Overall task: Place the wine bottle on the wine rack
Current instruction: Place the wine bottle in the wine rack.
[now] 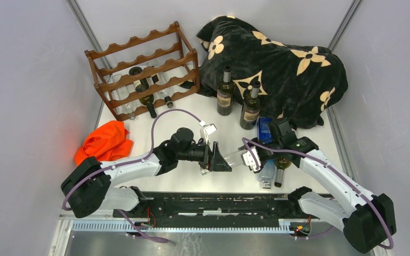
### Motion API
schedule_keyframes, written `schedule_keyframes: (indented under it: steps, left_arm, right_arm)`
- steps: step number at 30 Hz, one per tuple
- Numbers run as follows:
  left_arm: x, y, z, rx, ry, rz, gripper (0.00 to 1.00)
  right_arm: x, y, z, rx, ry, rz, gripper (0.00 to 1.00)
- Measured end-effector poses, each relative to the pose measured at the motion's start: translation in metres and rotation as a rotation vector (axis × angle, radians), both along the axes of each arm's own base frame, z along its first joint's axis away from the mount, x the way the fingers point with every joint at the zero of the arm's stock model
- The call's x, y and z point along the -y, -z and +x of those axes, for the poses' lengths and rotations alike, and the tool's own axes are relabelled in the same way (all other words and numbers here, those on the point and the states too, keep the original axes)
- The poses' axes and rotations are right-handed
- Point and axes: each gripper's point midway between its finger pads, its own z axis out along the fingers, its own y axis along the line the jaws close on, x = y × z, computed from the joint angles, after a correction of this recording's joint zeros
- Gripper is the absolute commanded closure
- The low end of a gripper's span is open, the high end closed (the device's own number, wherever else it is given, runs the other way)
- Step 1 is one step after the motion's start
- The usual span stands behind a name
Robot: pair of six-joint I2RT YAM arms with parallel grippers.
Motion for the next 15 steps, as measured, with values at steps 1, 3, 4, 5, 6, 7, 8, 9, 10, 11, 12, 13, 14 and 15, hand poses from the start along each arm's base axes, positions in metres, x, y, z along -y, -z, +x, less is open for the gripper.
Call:
schedule_keyframes:
  steps: [1,3,4,5,6,7,8,9,10,11,12,13,14,15]
  left_arm:
    - [0.0003,-0.0004,0.0005,-0.010,-0.008,0.000,0.13]
    - [0.0004,-0.0002,0.0021,-0.019,-0.022,0.002,0.19]
    - [0.0005,-0.0001,0.0026,-0.023,-0.027,0.003,0.24]
    - [0.0004,0.0003,0.0032,-0.027,-0.032,0.005,0.30]
    - [0.0002,0.0012,0.0041,-0.029,-0.039,0.010,0.33]
    - [-0.0002,0.0018,0.0051,-0.030,-0.044,0.012,0.46]
    - [-0.0009,0.0041,0.0062,-0.035,-0.052,0.021,0.65]
    - [-0.0014,0.0063,0.0062,-0.044,-0.053,0.028,0.79]
    - [-0.0013,0.0073,0.0061,-0.050,-0.053,0.030,0.94]
    - [-0.0013,0.0077,0.0055,-0.054,-0.052,0.031,0.97]
    - [-0.0013,0.0086,0.0051,-0.058,-0.051,0.034,0.98]
    - [-0.0012,0.0090,0.0049,-0.059,-0.051,0.035,0.98]
    - [-0.0012,0.0091,0.0050,-0.059,-0.051,0.035,0.98]
    - [-0.0013,0.0094,0.0050,-0.059,-0.051,0.036,0.98]
  right_arm:
    - [-0.0001,-0.0003,0.0001,0.003,0.000,0.001,1.00]
    - [-0.0003,-0.0011,0.0003,0.008,-0.001,0.004,1.00]
    - [-0.0004,-0.0015,0.0004,0.011,0.000,0.005,1.00]
    - [-0.0005,-0.0017,0.0002,0.011,-0.001,0.006,1.00]
    - [-0.0004,-0.0020,0.0002,0.013,-0.001,0.006,1.00]
    - [-0.0004,-0.0021,0.0000,0.015,-0.001,0.008,1.00]
    - [-0.0007,-0.0026,0.0001,0.024,-0.005,0.012,1.00]
    - [-0.0013,-0.0035,0.0006,0.037,-0.009,0.015,1.00]
    - [-0.0010,-0.0022,0.0000,0.039,-0.011,0.011,0.99]
    - [-0.0007,0.0000,-0.0009,0.037,-0.013,0.009,0.98]
    - [-0.0006,0.0010,-0.0014,0.034,-0.014,0.008,0.93]
    - [-0.0006,0.0017,-0.0015,0.033,-0.013,0.008,0.80]
    - [-0.0007,0.0019,-0.0014,0.033,-0.013,0.009,0.66]
    - [-0.0009,0.0019,-0.0013,0.033,-0.012,0.010,0.43]
